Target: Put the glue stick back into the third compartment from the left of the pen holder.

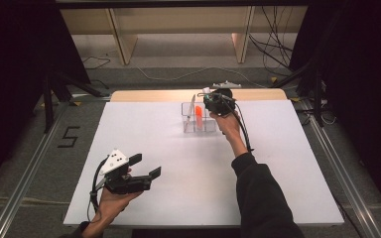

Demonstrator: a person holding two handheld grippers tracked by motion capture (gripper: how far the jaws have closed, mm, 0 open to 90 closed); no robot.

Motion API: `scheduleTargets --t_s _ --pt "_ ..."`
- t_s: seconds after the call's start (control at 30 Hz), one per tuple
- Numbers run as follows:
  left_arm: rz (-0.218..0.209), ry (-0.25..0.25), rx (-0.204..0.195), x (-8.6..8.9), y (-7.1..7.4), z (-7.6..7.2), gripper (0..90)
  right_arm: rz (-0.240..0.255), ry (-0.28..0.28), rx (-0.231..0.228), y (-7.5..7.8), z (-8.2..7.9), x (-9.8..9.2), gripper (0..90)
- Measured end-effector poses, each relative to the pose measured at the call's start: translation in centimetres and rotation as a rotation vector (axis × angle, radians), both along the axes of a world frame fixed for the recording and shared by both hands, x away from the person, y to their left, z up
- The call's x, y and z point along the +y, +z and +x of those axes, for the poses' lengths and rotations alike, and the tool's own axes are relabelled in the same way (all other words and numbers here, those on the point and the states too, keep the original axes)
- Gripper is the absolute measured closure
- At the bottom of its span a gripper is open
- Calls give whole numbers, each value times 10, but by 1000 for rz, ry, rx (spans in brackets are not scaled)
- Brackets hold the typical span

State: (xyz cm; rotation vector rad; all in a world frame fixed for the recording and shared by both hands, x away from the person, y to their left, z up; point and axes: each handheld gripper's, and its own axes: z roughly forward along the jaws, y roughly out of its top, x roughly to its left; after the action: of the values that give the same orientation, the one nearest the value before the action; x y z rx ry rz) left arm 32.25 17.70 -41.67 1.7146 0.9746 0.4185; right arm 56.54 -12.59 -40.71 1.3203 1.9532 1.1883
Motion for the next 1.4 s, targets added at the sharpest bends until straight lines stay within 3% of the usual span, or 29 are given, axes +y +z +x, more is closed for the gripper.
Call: scheduleTargets --t_s 1.03,1.27,1.4 --pt "-1 -2 1 0 0 0 151 -25 -18 17 -5 2 0 654" --pt "-2 -2 2 0 0 0 151 -11 -18 29 -6 3 -1 650" --pt "-2 -2 1 0 0 0 150 30 -7 27 -2 1 -3 532"
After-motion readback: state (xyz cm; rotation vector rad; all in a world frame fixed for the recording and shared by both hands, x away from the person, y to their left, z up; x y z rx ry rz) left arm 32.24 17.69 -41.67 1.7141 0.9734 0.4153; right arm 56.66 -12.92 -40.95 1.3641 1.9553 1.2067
